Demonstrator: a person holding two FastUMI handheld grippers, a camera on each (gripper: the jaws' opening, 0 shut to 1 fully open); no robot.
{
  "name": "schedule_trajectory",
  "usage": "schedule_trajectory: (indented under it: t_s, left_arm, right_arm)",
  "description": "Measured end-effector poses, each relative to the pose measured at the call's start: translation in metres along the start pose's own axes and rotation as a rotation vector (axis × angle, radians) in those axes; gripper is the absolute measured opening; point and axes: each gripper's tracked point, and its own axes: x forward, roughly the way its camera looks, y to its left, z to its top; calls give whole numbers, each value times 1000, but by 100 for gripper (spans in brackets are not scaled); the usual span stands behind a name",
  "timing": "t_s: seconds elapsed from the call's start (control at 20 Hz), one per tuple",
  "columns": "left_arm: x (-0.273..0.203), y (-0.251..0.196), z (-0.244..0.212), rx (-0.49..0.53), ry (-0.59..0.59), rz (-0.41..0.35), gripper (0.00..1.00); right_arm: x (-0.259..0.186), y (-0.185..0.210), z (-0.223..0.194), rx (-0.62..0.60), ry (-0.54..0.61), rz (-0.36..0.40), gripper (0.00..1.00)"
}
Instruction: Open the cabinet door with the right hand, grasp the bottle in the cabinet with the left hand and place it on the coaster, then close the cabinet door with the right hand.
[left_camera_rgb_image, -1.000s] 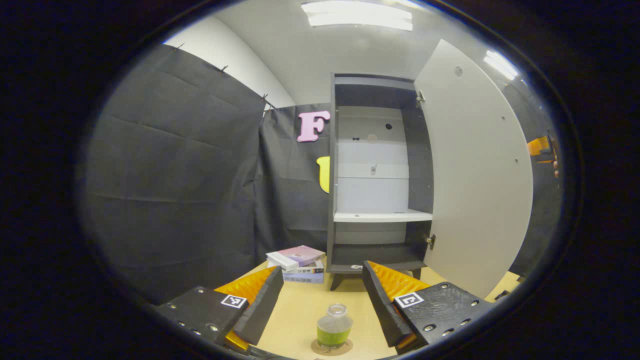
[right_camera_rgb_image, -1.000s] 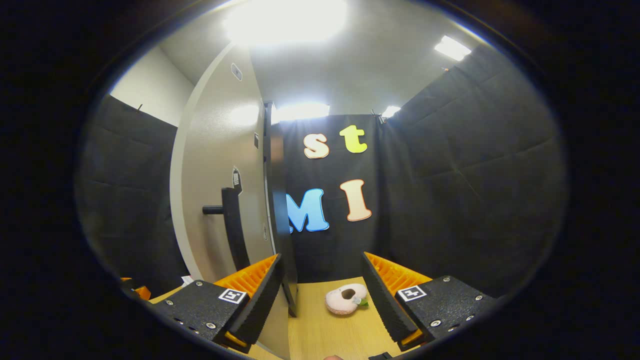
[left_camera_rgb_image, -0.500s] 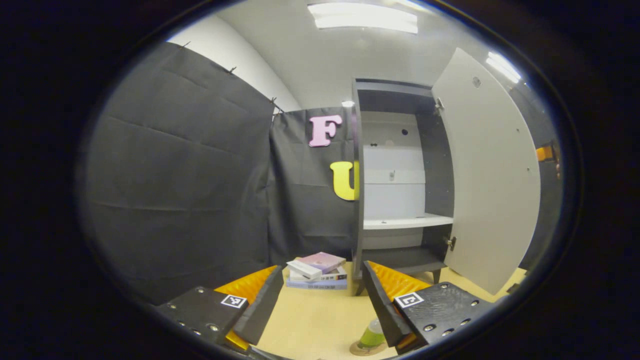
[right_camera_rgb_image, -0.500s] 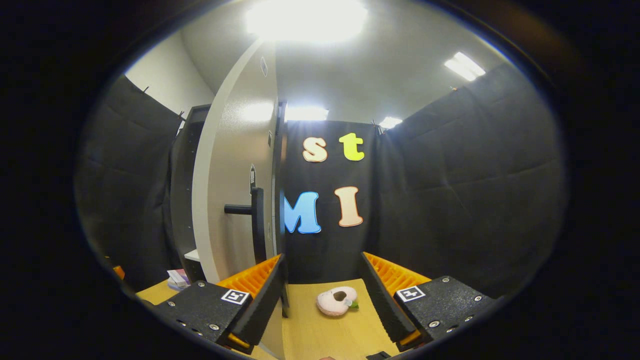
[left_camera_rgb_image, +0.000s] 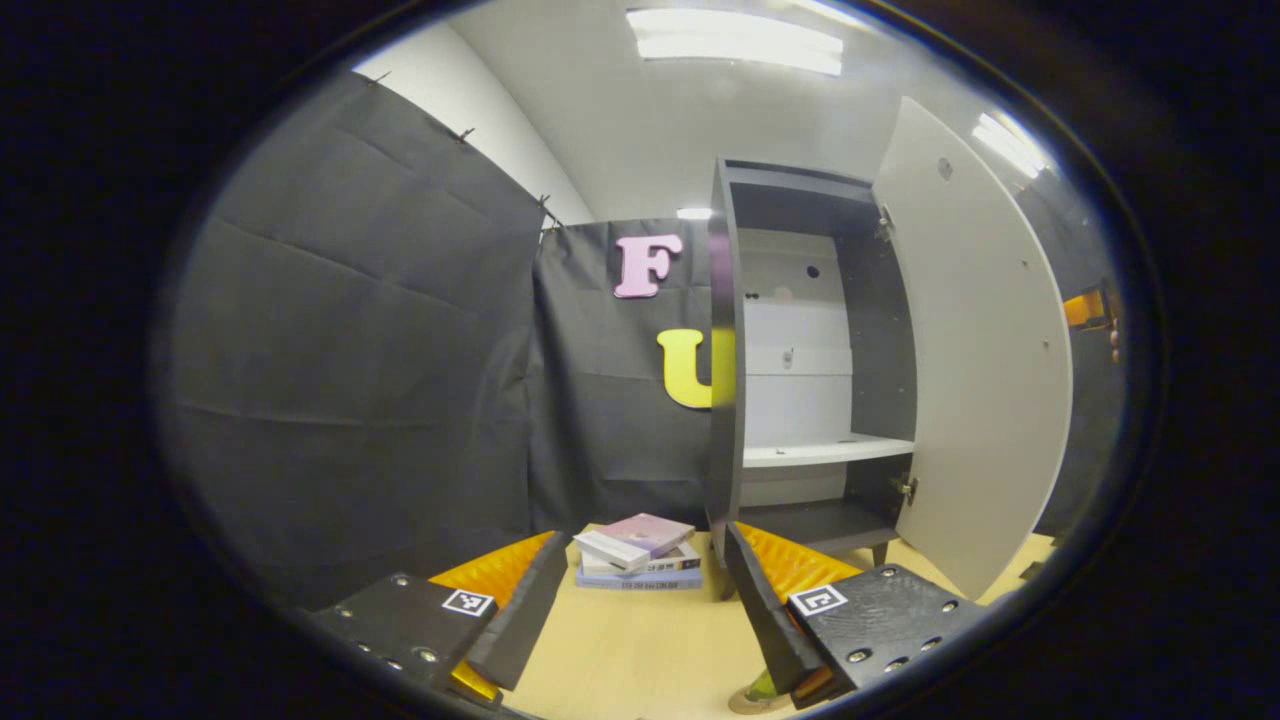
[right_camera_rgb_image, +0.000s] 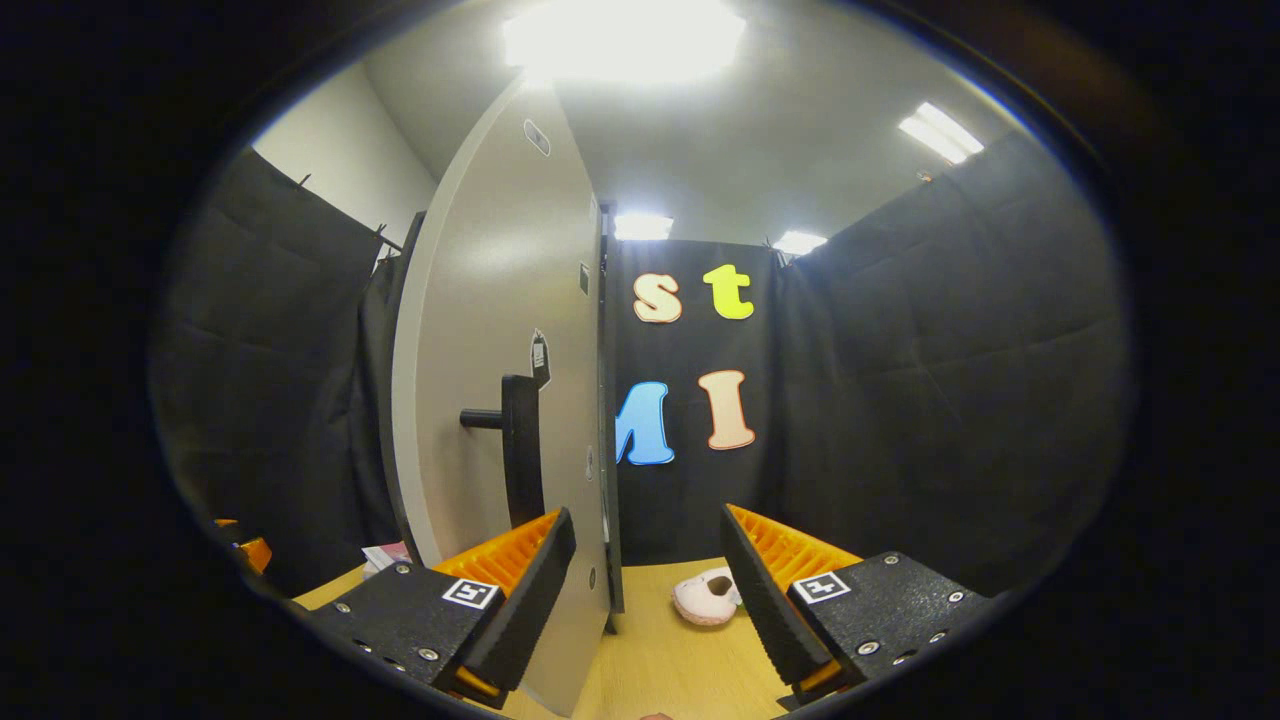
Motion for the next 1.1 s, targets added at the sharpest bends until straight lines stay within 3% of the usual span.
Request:
schedule_trajectory:
  t_s: [0.35,1.1]
  left_arm:
    - [9,36,1,23,-9,-4,92]
    - [-6,107,-5,47,-9,73,91]
  right_arm:
    - [6,62,1,3,-12,67,91]
    - [47,181,-10,0,-15,243,92]
